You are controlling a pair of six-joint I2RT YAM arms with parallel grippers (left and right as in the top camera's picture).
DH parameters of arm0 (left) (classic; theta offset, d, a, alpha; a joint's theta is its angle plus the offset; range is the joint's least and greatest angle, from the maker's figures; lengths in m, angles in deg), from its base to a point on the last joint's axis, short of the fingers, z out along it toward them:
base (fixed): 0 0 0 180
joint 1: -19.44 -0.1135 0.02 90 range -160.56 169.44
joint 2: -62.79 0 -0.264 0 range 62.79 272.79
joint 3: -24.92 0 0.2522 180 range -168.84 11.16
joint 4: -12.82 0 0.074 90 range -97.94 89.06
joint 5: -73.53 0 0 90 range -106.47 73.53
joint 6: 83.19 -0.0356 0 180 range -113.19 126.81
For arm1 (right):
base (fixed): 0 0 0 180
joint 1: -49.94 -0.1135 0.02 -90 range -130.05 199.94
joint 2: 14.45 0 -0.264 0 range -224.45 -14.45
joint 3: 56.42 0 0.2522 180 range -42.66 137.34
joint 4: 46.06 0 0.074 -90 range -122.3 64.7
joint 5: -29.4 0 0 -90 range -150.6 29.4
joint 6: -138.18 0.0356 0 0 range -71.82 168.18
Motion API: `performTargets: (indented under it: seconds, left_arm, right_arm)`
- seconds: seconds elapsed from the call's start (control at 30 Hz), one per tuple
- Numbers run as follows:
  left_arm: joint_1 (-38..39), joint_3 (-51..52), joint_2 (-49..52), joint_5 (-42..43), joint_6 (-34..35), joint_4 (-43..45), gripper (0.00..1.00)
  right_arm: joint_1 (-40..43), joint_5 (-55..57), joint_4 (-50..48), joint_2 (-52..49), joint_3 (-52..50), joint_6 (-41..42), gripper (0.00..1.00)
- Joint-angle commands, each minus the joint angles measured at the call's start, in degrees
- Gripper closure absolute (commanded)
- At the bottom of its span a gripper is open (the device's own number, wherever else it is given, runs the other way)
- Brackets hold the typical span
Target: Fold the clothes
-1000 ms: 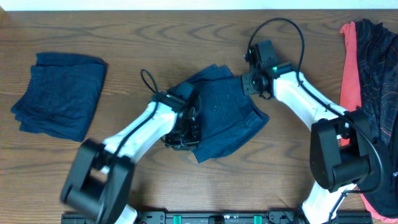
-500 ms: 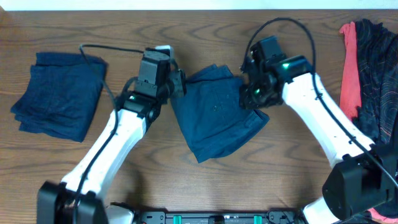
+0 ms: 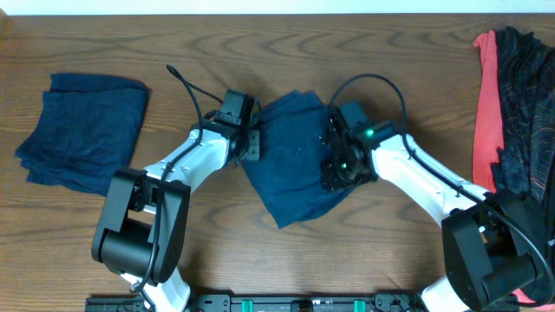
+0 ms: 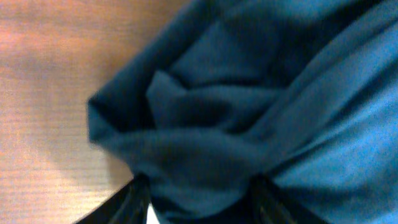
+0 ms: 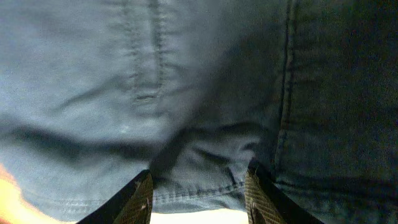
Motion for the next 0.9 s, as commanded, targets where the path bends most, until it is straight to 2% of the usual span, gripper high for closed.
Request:
performTargets:
  seconds: [0.0, 0.1, 0.17, 0.3, 0.43, 0.67, 0.73, 0.8, 0.87]
  left_arm:
    - [-0.2, 0.2, 0.0, 0.8, 2.8, -7.2, 0.48]
    - [-0.2, 0.2, 0.0, 8.4, 6.5, -15.1, 0.48]
    - [-0.2, 0.2, 0.0, 14.9, 6.6, -18.8, 0.58]
    - [0.9, 0.2, 0.0, 23.7, 7.1, -22.8, 0.63]
    - [2.8, 0.2, -0.7, 24.2, 9.1, -25.6, 0.63]
    - [1.8, -0.2, -10.6, 22.8, 9.0, -25.0, 0.62]
    - [0.9, -0.3, -15.0, 18.7, 9.0, -22.5, 0.56]
    - [0.3, -0.3, -18.5, 13.4, 9.0, -19.4, 0.34]
    - [0.1, -0.3, -21.0, 8.9, 9.0, -15.3, 0.30]
  right_arm:
    - [0.5, 3.9, -4.1, -0.7, -4.5, 1.6, 0.53]
    - [1.6, 9.9, -9.9, -0.7, -6.1, 1.6, 0.52]
    - [2.6, 12.5, -14.7, -0.7, -6.1, 1.4, 0.51]
    - [4.2, 15.0, -25.0, -0.7, -6.1, -0.4, 0.50]
    - [5.0, 15.1, -32.8, -0.7, -6.0, -2.2, 0.48]
    - [4.9, 14.9, -29.5, 1.3, -5.4, -2.2, 0.47]
    - [4.9, 14.9, -28.2, 2.8, -5.4, -2.2, 0.47]
    - [4.9, 14.9, -27.1, 5.0, -5.4, -2.2, 0.47]
    - [4.9, 14.9, -26.5, 7.2, -5.4, -2.2, 0.46]
